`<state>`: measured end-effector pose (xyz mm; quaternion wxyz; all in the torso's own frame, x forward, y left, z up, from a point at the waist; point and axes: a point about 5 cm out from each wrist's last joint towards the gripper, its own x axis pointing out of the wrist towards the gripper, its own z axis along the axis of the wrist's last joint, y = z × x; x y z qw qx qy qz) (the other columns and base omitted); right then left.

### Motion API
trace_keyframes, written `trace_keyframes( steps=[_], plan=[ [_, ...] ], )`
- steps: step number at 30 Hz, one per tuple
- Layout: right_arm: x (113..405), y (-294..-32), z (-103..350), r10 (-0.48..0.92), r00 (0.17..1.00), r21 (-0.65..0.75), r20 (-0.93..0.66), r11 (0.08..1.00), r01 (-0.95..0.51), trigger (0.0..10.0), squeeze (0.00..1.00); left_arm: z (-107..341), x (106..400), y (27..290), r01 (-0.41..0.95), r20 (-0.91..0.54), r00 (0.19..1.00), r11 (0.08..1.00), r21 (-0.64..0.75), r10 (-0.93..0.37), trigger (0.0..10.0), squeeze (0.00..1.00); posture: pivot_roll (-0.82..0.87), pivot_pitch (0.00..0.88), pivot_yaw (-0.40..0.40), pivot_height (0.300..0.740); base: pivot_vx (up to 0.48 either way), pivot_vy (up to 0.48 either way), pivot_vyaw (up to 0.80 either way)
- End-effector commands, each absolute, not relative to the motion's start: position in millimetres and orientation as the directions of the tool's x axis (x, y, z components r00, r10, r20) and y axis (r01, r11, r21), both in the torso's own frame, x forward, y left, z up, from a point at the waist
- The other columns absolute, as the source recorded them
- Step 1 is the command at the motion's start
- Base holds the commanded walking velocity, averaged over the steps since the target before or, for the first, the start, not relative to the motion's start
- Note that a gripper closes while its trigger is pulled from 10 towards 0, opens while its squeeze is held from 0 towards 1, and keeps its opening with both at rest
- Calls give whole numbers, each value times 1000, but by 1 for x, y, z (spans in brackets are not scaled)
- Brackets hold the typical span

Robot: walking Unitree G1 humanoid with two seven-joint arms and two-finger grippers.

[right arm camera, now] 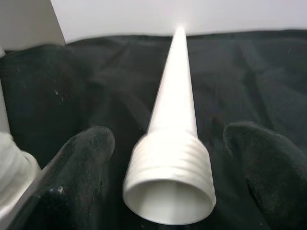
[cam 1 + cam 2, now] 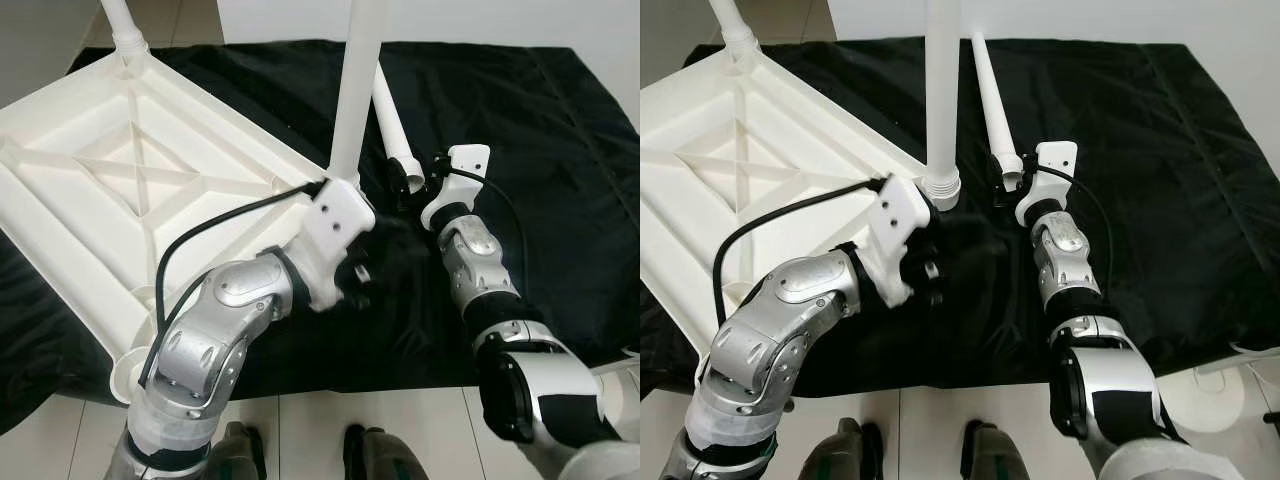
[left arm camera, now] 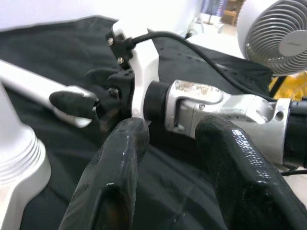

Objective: Building children table

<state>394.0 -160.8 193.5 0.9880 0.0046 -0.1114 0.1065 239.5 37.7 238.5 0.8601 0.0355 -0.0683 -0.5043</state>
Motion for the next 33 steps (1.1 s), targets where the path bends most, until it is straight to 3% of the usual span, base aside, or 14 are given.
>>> trace_keyframes(
  steps=[1, 9, 17, 18, 19, 32, 33],
  plan=[
    [397, -160, 191, 196, 965, -19, 172, 980, -196, 10000, 0, 236, 233, 37, 866, 64, 484, 488, 106, -873, 10000, 0, 91, 326, 9, 740, 0, 0, 0],
    [405, -152, 202, 190, 970, -21, 155, 982, -188, 10000, 0, 230, 229, 41, 852, 29, 517, 517, 79, -856, 10000, 0, 104, 380, 2, 740, 0, 0, 0],
    [411, -139, 216, 211, 962, -47, 175, 977, -206, 10000, 0, 230, 229, 44, 827, 23, 559, 559, 57, -829, 10000, 0, 115, 378, -4, 740, 0, 0, 0],
    [412, -138, 218, 210, 962, -55, 175, 978, -204, 3020, 0, 231, 230, 44, 824, 23, 563, 563, 55, -826, 10000, 0, 116, 371, -6, 740, 0, 0, 0],
    [412, -137, 220, 210, 961, -62, 178, 977, -202, 0, 0, 231, 230, 44, 821, 25, 568, 569, 56, -823, 10000, 0, 117, 366, -6, 740, 0, 0, 0],
    [412, -142, 218, 193, 964, -74, 180, 980, -183, 0, 0, 233, 234, 45, 806, 28, 588, 589, 62, -808, 10000, 0, 114, 333, -22, 740, 0, 0, 0],
    [406, -153, 214, 165, 955, -65, 247, 986, -153, 10000, 0, 235, 238, 45, 794, 52, 601, 604, 75, -797, 10000, 0, 90, 290, -51, 740, 0, 0, 0]
  ],
)
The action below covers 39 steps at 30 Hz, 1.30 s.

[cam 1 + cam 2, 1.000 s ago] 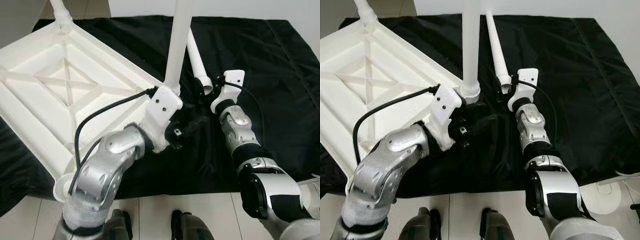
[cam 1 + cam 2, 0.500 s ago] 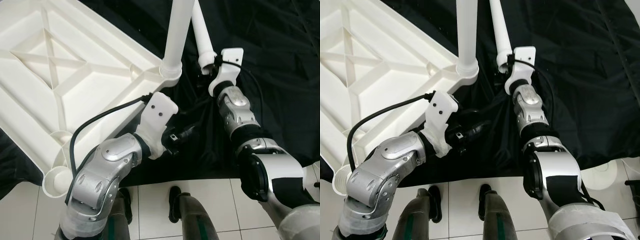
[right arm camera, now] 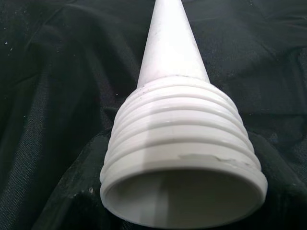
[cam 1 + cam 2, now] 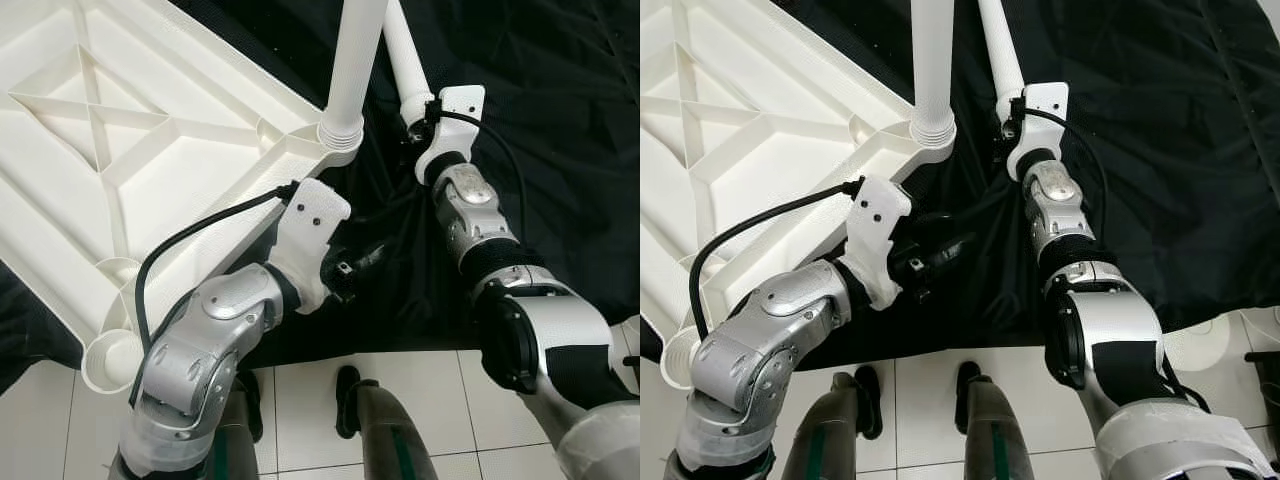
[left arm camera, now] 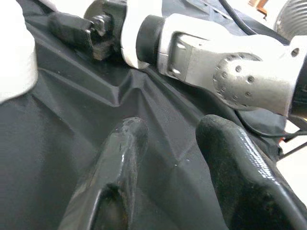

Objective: Building children table

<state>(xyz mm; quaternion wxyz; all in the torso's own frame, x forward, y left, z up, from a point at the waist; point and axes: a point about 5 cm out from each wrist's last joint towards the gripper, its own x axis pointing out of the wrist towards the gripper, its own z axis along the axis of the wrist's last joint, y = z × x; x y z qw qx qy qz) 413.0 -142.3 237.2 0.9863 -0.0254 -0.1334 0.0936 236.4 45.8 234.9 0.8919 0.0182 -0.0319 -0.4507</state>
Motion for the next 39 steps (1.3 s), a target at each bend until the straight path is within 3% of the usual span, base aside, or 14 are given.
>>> trace_keyframes(
  steps=[1, 6, 13, 14, 16, 18, 22, 26, 31, 39],
  plan=[
    [406, -153, 214, 165, 955, -65, 247, 986, -153, 10000, 0, 235, 238, 45, 794, 52, 601, 604, 75, -797, 10000, 0, 90, 290, -51, 740, 0, 0, 0],
    [395, -162, 219, 129, 913, -30, 387, 991, -127, 10000, 0, 238, 244, 44, 796, 86, 594, 600, 77, -800, 10000, 0, 57, 228, -48, 740, 0, 0, 0],
    [391, -164, 222, 124, 894, -35, 431, 992, -121, 10000, 0, 239, 246, 43, 798, 96, 590, 597, 84, -802, 10000, 0, 49, 214, -41, 740, 0, 0, 0],
    [387, -166, 223, 112, 878, -33, 465, 993, -109, 10000, 0, 241, 250, 44, 795, 102, 591, 599, 98, -800, 10000, 0, 34, 167, -23, 740, 0, 0, 0],
    [387, -166, 223, 112, 878, -33, 465, 993, -109, 10000, 0, 241, 250, 44, 795, 102, 591, 599, 98, -800, 10000, 0, 34, 167, -23, 740, 0, 0, 0],
    [371, -169, 233, 115, 816, -58, 566, 993, -99, 10000, 0, 245, 260, 46, 802, 122, 573, 585, 122, -811, 10000, 0, -5, 95, 20, 740, 0, 0, 0],
    [356, -169, 241, 110, 766, -79, 633, 994, -77, 10000, 0, 248, 267, 46, 809, 134, 561, 575, 119, -817, 10000, 0, -16, 61, 33, 740, 0, 0, 0],
    [344, -167, 242, 120, 739, -106, 662, 992, -66, 10000, 0, 250, 280, 50, 785, 129, 599, 612, 99, -790, 10000, 0, -32, 14, 44, 740, 0, 0, 0],
    [336, -163, 253, 140, 704, -130, 697, 989, -68, 10000, 0, 255, 297, 60, 742, 168, 652, 668, 61, -739, 10000, 0, -50, 0, 55, 740, 0, 0, 0],
    [330, -150, 274, 203, 636, -186, 745, 978, -95, 10000, 0, 263, 301, 57, 775, 225, 602, 628, 65, -766, 10000, 0, -70, 0, 66, 740, 0, 0, 0]
  ],
)
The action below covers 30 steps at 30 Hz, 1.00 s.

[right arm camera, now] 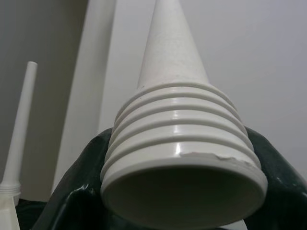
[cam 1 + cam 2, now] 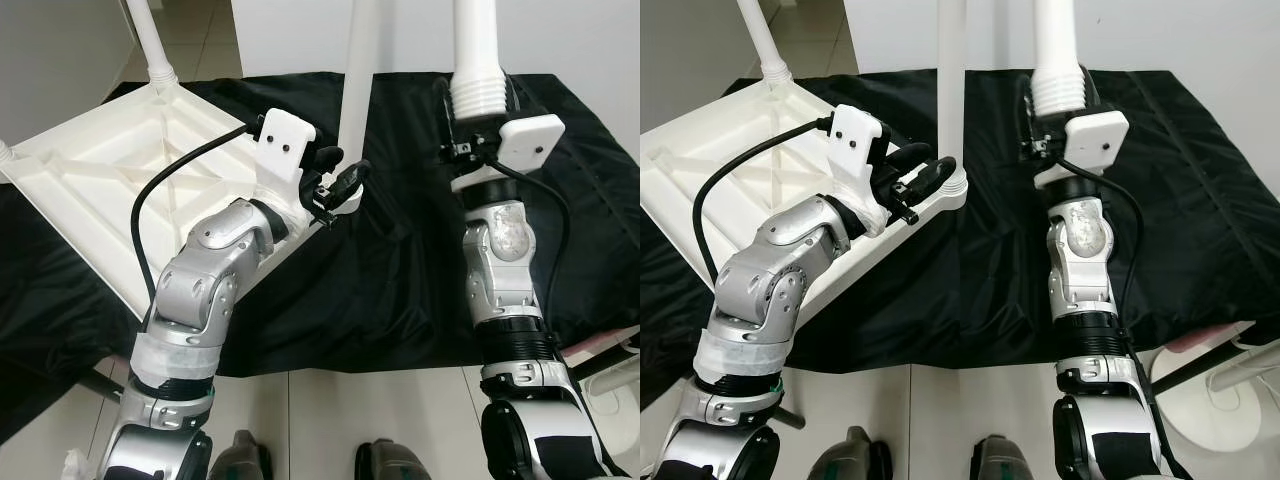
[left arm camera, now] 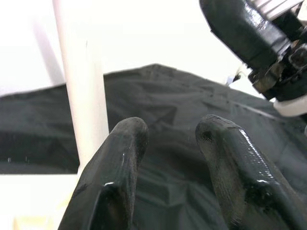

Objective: Building children table

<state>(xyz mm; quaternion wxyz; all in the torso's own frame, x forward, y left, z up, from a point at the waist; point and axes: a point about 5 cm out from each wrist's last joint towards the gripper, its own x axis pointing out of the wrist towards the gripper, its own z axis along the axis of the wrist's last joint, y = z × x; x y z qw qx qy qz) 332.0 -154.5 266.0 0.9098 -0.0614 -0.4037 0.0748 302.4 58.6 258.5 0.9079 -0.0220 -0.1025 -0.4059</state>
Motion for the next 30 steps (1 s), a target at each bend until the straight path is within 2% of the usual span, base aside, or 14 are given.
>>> trace_keyframes(
  steps=[1, 5, 8, 9, 12, 19, 20, 30],
  plan=[
    [329, -148, 277, 215, 625, -197, 750, 975, -100, 10000, 0, 266, 301, 56, 787, 237, 583, 613, 75, -777, 10000, 0, -70, 0, 68, 740, 0, 0, 0],
    [328, -143, 281, 248, 604, -225, 758, 968, -115, 10000, 0, 270, 302, 54, 811, 239, 543, 577, 100, -805, 10000, 0, -66, 0, 69, 740, 0, 0, 0],
    [326, -141, 283, 264, 591, -238, 763, 963, -123, 10000, 0, 274, 302, 55, 837, 271, 508, 542, 66, -818, 10000, 0, -64, 0, 69, 740, 0, 0, 0],
    [326, -139, 285, 275, 582, -246, 766, 961, -130, 10000, 0, 277, 301, 57, 860, 298, 478, 509, 30, -826, 10000, 1000, -66, 0, 74, 740, 0, 0, 0],
    [325, -137, 289, 298, 565, -265, 769, 954, -142, 10000, 0, 283, 300, 62, 893, 348, 425, 450, -10, -836, 10000, 1000, -63, 0, 71, 740, 0, 0, 0],
    [323, -134, 295, 337, 535, -302, 775, 940, -156, 10000, 0, 296, 311, 73, 855, 359, 469, 517, 46, -807, 10000, 996, -59, 0, 66, 740, 0, 0, 0],
    [322, -133, 297, 346, 528, -311, 776, 937, -157, 10000, 0, 300, 313, 76, 850, 362, 472, 524, 53, -804, 10000, 0, -59, 0, 65, 740, 0, 0, 0],
    [315, -133, 310, 360, 475, -340, 803, 931, -130, 10000, 0, 304, 311, 86, 857, 338, 450, 506, 95, -826, 10000, 0, -68, 0, 77, 740, 0, 0, 0]
  ],
)
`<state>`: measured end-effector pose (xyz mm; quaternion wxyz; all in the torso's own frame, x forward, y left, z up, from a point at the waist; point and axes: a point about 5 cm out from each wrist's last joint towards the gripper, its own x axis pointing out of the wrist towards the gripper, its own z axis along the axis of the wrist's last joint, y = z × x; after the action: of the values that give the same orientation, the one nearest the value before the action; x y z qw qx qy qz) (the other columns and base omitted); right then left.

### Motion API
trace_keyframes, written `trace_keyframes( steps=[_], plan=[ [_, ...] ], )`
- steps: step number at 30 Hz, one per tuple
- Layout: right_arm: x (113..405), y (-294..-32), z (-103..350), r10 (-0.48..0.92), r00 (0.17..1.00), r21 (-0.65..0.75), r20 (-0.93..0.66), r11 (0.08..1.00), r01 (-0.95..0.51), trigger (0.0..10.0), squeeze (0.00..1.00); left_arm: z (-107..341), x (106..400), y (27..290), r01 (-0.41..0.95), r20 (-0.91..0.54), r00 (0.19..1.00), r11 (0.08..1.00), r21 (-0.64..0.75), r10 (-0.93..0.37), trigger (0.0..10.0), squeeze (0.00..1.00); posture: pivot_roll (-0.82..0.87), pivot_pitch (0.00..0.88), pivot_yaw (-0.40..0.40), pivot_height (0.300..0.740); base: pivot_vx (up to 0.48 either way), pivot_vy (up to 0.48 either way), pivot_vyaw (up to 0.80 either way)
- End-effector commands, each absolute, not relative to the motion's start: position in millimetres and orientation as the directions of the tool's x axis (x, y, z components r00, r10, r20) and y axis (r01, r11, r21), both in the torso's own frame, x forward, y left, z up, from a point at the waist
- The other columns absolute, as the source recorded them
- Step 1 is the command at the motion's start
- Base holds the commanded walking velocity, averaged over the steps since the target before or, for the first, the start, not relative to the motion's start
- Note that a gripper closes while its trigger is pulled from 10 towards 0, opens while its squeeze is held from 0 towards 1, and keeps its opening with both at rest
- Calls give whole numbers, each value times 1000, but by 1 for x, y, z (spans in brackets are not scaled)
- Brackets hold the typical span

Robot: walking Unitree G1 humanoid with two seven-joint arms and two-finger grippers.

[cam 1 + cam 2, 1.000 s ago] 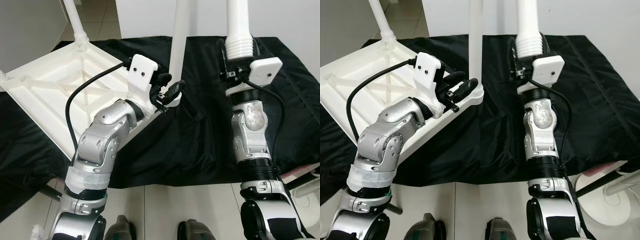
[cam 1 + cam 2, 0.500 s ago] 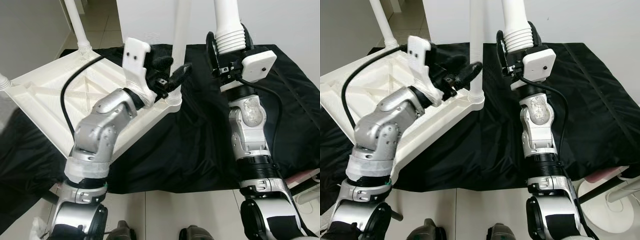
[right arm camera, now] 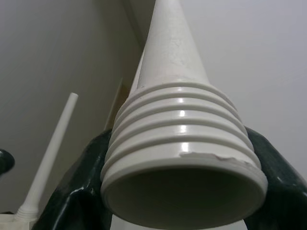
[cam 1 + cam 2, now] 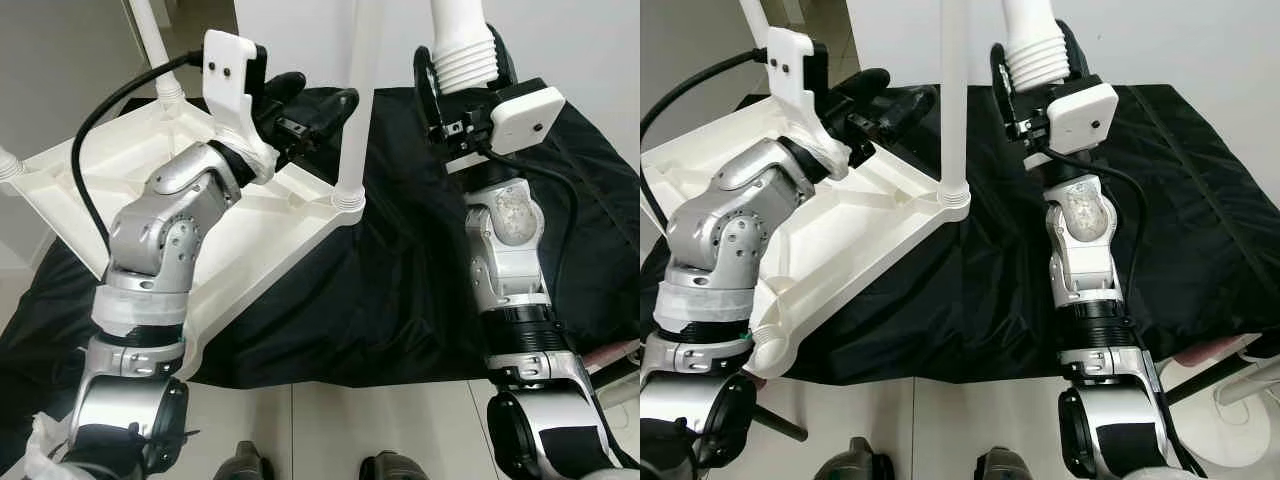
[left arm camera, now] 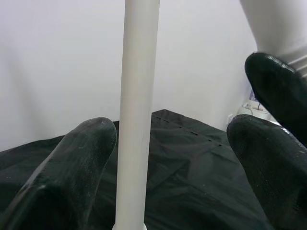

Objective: Building children table

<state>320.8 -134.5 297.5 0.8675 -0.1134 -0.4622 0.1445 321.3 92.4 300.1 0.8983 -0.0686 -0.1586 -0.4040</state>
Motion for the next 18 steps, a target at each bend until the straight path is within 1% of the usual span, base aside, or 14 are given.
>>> trace_keyframes(
  steps=[1, 4, 6, 7, 9, 10, 11, 12, 13, 14, 17, 18],
  plan=[
    [314, -134, 313, 355, 467, -338, 810, 933, -122, 10000, 0, 304, 311, 86, 860, 337, 448, 502, 94, -829, 10000, 0, -71, 0, 83, 740, 0, 0, 0],
    [312, -134, 316, 356, 453, -341, 818, 933, -118, 10000, 0, 304, 308, 85, 867, 337, 436, 490, 89, -834, 10000, 0, -72, 0, 87, 740, 0, 0, 0],
    [308, -129, 315, 403, 443, -375, 801, 914, -154, 10000, 0, 305, 306, 85, 877, 341, 419, 472, 87, -841, 10000, 0, -69, 0, 89, 740, 0, 0, 0],
    [308, -129, 315, 403, 443, -375, 801, 914, -154, 10000, 0, 305, 306, 85, 877, 341, 419, 472, 87, -841, 10000, 0, -69, 0, 89, 740, 0, 0, 0],
    [306, -122, 301, 485, 466, -437, 741, 874, -214, 10000, 0, 310, 303, 88, 911, 381, 379, 413, 7, -843, 10000, 0, -71, 0, 94, 740, 0, 0, 0],
    [306, -122, 301, 485, 466, -437, 741, 874, -214, 10000, 0, 310, 303, 88, 911, 381, 379, 413, 7, -843, 10000, 0, -71, 0, 94, 740, 0, 0, 0],
    [305, -121, 297, 503, 471, -450, 725, 863, -228, 10000, 0, 311, 302, 89, 923, 392, 364, 385, -27, -845, 10000, 0, -71, 0, 94, 740, 0, 0, 0],
    [303, -120, 292, 519, 480, -458, 707, 853, -248, 10000, 0, 313, 300, 90, 932, 403, 343, 361, -33, -849, 10000, 31, -69, 0, 95, 740, 0, 0, 0],
    [303, -120, 290, 527, 485, -461, 698, 849, -259, 10000, 0, 314, 298, 90, 937, 407, 330, 349, -29, -852, 10000, 31, -69, 0, 95, 740, 0, 0, 0],
    [301, -119, 282, 552, 498, -476, 669, 833, -282, 10000, 0, 315, 298, 91, 943, 419, 322, 328, -60, -849, 10000, 0, -68, 0, 96, 740, 0, 0, 0],
    [299, -118, 272, 584, 511, -500, 631, 810, -308, 10000, 0, 316, 298, 92, 948, 431, 314, 300, -101, -846, 10000, 0, -68, 0, 96, 740, 0, 0, 0],
    [298, -118, 265, 601, 521, -510, 606, 796, -326, 10000, 0, 319, 298, 95, 954, 447, 301, 272, -131, -842, 10000, 0, -71, 0, 97, 740, 0, 0, 0]
  ],
)
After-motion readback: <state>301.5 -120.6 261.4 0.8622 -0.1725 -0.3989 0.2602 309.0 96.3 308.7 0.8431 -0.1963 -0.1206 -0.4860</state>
